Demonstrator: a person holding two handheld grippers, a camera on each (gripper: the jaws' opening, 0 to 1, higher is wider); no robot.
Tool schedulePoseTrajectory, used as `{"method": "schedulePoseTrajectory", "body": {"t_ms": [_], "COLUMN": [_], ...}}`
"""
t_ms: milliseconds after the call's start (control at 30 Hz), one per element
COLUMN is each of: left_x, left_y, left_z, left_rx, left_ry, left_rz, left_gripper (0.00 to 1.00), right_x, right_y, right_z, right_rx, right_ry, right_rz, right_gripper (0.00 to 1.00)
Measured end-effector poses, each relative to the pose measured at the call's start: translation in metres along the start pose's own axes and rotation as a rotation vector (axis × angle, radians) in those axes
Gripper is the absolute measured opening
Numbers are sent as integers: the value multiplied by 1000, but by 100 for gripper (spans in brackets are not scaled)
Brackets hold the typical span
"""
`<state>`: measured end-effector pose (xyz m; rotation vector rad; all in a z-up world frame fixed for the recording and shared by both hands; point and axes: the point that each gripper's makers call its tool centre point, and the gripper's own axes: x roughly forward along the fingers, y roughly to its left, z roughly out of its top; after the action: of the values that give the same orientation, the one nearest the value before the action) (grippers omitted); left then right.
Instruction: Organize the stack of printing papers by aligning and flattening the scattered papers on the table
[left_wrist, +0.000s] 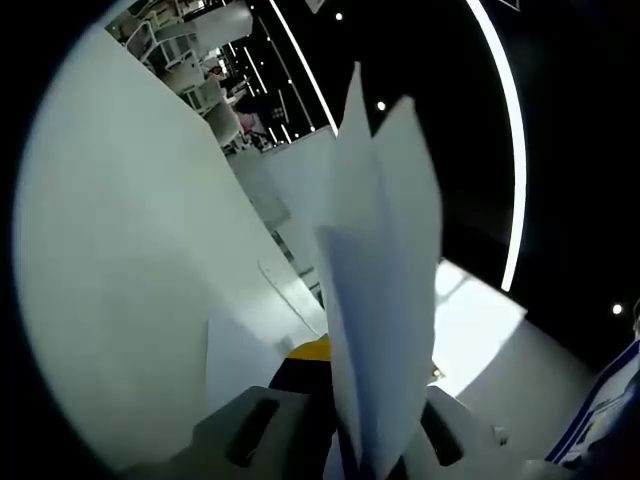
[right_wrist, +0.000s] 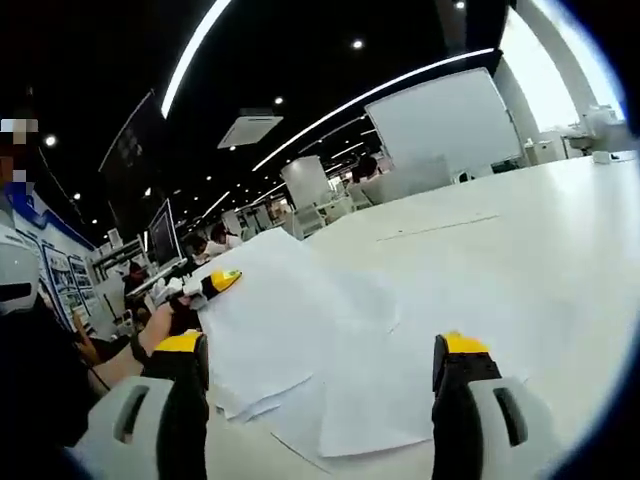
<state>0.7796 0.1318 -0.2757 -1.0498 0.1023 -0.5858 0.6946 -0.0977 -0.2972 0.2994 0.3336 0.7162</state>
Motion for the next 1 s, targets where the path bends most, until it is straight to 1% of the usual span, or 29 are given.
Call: {"method": "schedulePoseTrajectory", "body": {"t_ms": [67,167,367,433,733,867,1000], "left_x": [0,0,0,0,0,0,0], "left_y": [0,0,0,-1,-1,-1,-1], "left_z": [0,0,0,0,-1,-1,-1], "left_rx": [0,-1,-2,-3,-2,-2,-2], "left_ry": [0,0,0,0,0,0,0], "left_rz": [0,0,0,0,0,0,1], "left_gripper": [6,6,6,6,6,6,6], "right_x": [0,1,0,-1,-3,-5,-6], "right_y": [-2,-7,-10,-14,-21,-26,-29], "right_z": [0,0,-1,-1,-1,-1,-1], "right_rx": [-2,-39,-89,-115,-137,-161,-169], "right_ry": [-1,5,13,14,17,21,25], "right_rz": [-7,-36,-66,-89,-123,-156,-170], "right_gripper": [88,88,88,88,87,88,88]}}
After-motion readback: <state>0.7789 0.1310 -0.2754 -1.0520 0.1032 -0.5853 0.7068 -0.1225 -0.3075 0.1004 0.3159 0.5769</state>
